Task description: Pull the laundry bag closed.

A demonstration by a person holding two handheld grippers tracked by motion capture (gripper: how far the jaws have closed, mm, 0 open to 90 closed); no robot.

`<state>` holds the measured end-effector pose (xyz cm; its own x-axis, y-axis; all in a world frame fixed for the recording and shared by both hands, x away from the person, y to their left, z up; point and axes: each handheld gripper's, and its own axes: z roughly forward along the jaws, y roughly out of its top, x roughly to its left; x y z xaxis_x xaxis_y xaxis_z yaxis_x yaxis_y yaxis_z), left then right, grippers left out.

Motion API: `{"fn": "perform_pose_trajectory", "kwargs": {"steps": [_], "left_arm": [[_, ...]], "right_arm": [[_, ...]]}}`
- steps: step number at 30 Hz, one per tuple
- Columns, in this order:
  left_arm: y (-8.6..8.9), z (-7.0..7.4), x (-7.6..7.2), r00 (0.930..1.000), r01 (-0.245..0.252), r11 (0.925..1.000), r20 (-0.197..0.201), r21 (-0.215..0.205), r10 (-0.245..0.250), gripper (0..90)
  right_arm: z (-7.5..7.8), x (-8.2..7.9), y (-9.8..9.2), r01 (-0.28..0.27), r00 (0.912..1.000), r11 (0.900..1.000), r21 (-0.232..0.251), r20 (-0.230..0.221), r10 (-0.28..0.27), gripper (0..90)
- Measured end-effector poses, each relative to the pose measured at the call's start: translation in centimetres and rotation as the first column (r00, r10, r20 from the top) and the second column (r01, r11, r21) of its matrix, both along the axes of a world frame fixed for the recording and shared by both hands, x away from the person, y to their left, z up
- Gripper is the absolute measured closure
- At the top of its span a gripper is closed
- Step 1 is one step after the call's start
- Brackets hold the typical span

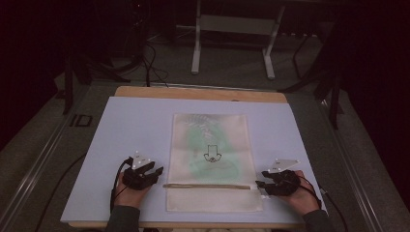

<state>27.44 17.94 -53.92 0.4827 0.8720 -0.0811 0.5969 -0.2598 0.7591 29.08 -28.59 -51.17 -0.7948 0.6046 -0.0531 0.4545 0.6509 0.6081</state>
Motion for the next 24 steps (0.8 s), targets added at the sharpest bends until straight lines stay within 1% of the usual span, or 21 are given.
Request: {"fn": "perform_pose_trajectory", "kwargs": {"steps": [2,4,12,18,24], "left_arm": [[0.0,0.0,0.0,1.0,0.002,1.0,0.004,-0.002,-0.002,56.1],[0.0,0.0,0.0,1.0,0.001,1.0,0.006,-0.003,-0.001,55.9],[0.1,0.0,0.0,0.9999,0.003,1.0,0.012,-0.004,-0.003,55.5],[0.0,0.0,0.0,0.9999,0.009,0.9999,0.01,0.008,-0.009,57.3],[0.0,-0.1,0.1,0.9999,0.01,0.9999,0.011,0.008,-0.01,57.3]], "right_arm": [[0.0,-0.1,0.2,-0.017,0.9998,1.0,-0.001,-0.006,0.017,53.8],[0.1,-0.1,0.4,-0.028,0.9995,0.999,-0.018,-0.011,0.028,54.4],[0.8,0.0,1.2,-0.07,0.9975,0.997,-0.042,-0.008,0.07,53.5],[1.6,0.2,2.0,-0.105,0.9944,0.992,-0.068,-0.006,0.105,53.1],[2.3,0.4,2.7,-0.134,0.9909,0.988,-0.078,-0.01,0.134,53.6]]}}
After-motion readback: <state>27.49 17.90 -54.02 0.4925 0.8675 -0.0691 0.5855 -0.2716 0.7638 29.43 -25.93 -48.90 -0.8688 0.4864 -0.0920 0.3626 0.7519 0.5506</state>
